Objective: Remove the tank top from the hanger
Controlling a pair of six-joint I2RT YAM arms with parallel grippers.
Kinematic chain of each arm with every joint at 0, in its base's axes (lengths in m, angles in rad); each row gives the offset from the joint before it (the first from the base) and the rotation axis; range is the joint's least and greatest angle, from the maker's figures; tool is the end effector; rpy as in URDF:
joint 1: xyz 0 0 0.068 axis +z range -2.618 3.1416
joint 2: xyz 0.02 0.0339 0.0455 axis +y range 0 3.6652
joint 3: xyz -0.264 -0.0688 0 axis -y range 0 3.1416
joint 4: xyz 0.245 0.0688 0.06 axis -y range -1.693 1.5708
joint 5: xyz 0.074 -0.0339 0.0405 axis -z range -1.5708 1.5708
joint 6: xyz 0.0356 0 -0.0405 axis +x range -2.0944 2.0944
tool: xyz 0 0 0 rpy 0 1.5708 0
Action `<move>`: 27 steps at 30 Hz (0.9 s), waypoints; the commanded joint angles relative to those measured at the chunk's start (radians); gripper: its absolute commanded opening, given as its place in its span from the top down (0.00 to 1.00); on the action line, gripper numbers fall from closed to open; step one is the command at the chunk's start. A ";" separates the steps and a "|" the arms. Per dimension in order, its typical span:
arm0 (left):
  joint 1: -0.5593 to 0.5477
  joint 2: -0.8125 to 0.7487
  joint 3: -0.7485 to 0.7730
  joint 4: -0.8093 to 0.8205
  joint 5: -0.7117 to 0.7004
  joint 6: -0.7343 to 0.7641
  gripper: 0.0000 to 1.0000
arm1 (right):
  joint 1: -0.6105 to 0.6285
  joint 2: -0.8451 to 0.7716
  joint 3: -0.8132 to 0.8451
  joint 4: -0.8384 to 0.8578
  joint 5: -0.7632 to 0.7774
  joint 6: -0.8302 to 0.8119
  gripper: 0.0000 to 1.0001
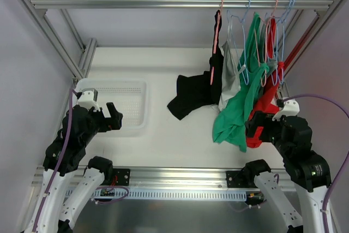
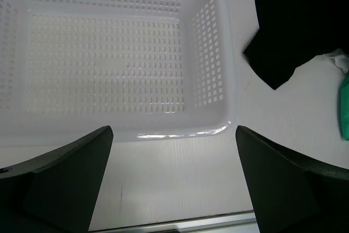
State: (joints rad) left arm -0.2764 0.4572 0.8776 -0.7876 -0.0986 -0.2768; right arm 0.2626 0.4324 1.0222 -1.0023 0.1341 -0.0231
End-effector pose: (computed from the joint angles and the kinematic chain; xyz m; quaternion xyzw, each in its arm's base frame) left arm 0.0822 -0.0197 0.3455 -0.0281 0.8233 -0.1153 0.5550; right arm 0.0501 0.0086 0.3664 -0.0826 0.8318 0.0096 0.5489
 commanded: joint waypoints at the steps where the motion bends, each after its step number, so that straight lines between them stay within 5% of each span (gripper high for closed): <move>1: -0.010 -0.002 -0.006 0.036 -0.020 -0.010 0.01 | 0.003 0.025 0.030 0.022 0.002 0.025 0.01; 6: -0.012 0.000 -0.008 0.036 -0.020 -0.010 0.01 | 0.004 -0.059 0.052 0.135 -0.025 0.116 0.01; 10: -0.012 0.000 -0.008 0.036 -0.015 -0.012 0.01 | 0.003 -0.158 0.028 0.318 -0.217 0.097 0.00; 14: -0.014 0.008 -0.012 0.039 0.002 -0.013 0.01 | 0.003 0.035 0.230 0.199 -0.310 0.063 0.00; 24: -0.014 -0.002 -0.023 0.044 -0.013 -0.025 0.01 | 0.007 0.506 0.645 0.218 -0.585 0.104 0.00; 27: -0.012 0.008 -0.025 0.045 0.000 -0.027 0.01 | 0.049 0.630 0.769 0.234 -0.545 0.115 0.01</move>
State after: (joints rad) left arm -0.2821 0.4572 0.8585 -0.7811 -0.0986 -0.2901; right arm 0.2768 0.9970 1.6737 -0.8085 -0.3641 0.0666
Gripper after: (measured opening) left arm 0.986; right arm 0.993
